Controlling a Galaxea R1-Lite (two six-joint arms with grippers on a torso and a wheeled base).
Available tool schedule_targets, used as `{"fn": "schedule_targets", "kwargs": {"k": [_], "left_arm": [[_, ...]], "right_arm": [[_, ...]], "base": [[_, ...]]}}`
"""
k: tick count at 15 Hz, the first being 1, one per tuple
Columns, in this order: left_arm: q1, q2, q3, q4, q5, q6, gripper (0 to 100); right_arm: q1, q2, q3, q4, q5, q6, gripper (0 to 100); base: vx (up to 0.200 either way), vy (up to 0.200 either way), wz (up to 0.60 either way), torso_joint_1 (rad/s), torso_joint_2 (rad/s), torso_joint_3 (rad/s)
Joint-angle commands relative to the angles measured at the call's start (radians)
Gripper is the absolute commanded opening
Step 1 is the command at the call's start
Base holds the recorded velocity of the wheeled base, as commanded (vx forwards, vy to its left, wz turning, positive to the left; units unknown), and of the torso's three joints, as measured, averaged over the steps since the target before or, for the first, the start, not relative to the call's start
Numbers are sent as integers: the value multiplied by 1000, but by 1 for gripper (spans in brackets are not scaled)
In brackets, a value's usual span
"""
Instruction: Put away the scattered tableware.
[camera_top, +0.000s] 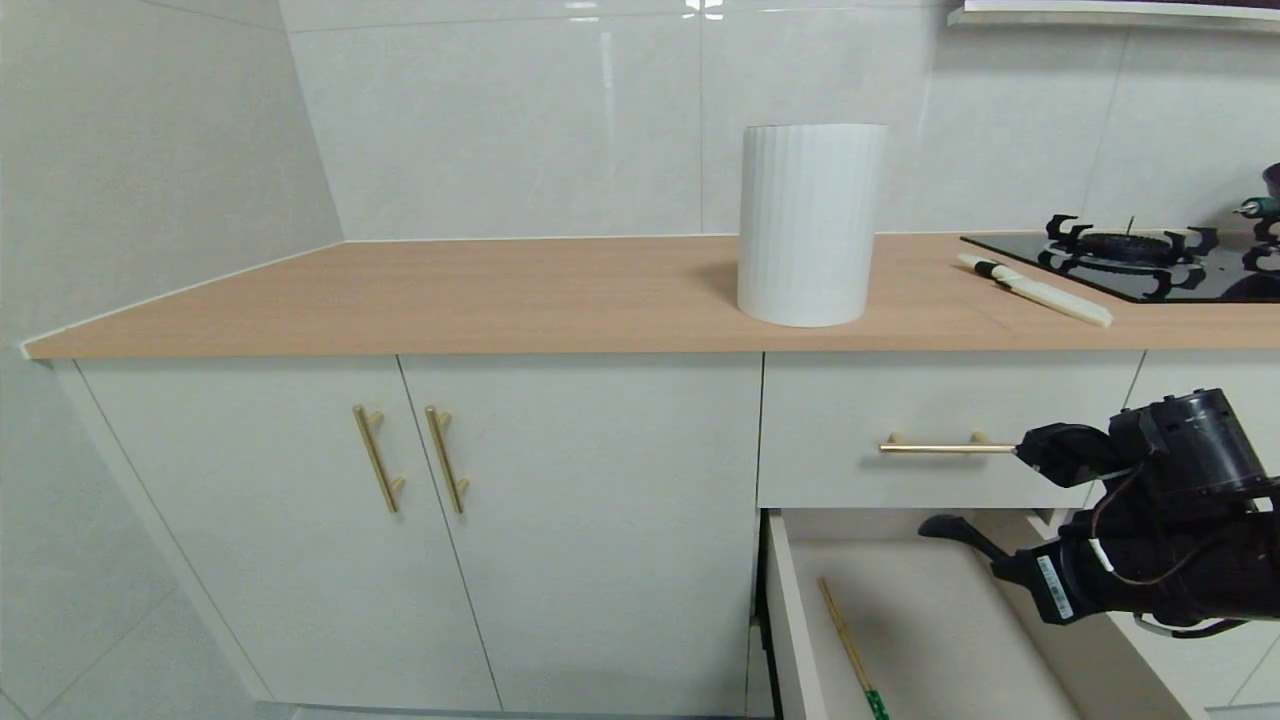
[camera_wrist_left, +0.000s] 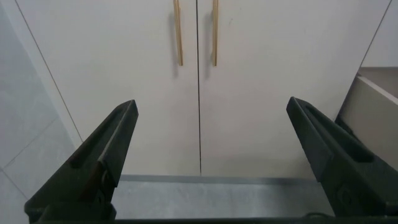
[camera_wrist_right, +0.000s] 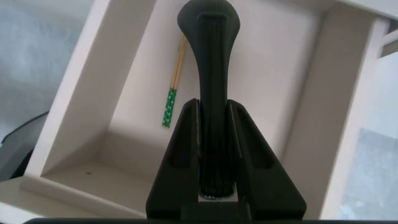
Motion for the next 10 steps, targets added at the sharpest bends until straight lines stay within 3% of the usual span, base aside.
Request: {"fn": "schedule_targets", "kwargs": {"k": [1, 7, 10], "left_arm": [[0, 0, 0, 0, 0, 0, 100], [0, 0, 0, 0, 0, 0, 100], [0, 0, 0, 0, 0, 0, 100]], "right_arm": [[0, 7, 0, 0, -1, 0, 0], [2, 99, -3, -2, -2, -22, 0], [-6, 263, -46, -34, -17, -3, 0]], "base": [[0, 0, 0, 0, 0, 0], [0, 0, 0, -45, 67, 54], [0, 0, 0, 0, 0, 0]]}}
